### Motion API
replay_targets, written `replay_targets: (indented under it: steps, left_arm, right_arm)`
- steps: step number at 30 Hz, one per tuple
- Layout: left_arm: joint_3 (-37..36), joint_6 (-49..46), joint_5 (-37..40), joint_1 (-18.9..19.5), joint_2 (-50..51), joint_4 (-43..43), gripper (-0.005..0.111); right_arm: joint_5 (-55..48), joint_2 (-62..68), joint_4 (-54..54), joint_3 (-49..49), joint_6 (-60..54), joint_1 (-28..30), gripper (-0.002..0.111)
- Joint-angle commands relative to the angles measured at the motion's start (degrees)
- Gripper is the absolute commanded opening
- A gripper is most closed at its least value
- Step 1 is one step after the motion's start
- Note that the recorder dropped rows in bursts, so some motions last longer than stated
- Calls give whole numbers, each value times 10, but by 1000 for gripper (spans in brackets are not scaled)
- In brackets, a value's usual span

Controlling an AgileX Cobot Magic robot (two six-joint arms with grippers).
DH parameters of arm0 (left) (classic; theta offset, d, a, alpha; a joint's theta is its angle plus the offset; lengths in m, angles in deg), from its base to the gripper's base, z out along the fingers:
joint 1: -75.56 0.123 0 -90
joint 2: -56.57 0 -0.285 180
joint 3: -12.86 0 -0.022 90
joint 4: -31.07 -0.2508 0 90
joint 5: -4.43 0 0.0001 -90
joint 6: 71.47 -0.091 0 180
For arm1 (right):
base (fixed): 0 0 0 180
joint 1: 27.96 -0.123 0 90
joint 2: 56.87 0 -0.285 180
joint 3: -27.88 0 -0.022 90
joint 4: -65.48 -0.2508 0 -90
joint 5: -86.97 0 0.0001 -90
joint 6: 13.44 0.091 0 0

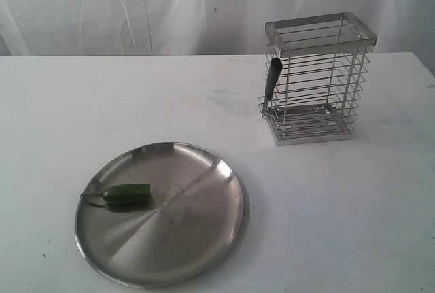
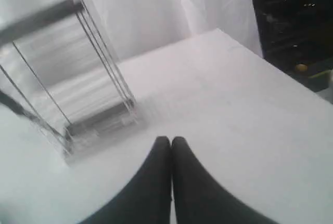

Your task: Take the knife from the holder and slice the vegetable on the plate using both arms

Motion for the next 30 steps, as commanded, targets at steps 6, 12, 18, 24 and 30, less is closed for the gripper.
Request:
replay_targets:
  steps: [6,12,18,24,30]
  left_arm:
    - [-1,1,6,-1,-3,4,0]
    - [-1,1,6,-1,-3,4,0]
    - [-1,1,6,-1,-3,4,0]
    - [-1,1,6,-1,-3,4,0]
    - [-1,1,6,-1,-3,4,0]
  right_arm:
    - [171,-3,-197,-1,91,-1,0]
    - [275,-3,-197,-1,136,-1,0]
    - [544,1,-192,12,292,-1,0]
    - [571,149,16,258,340,-1,0]
    - [461,387,448,472,215,-1,0]
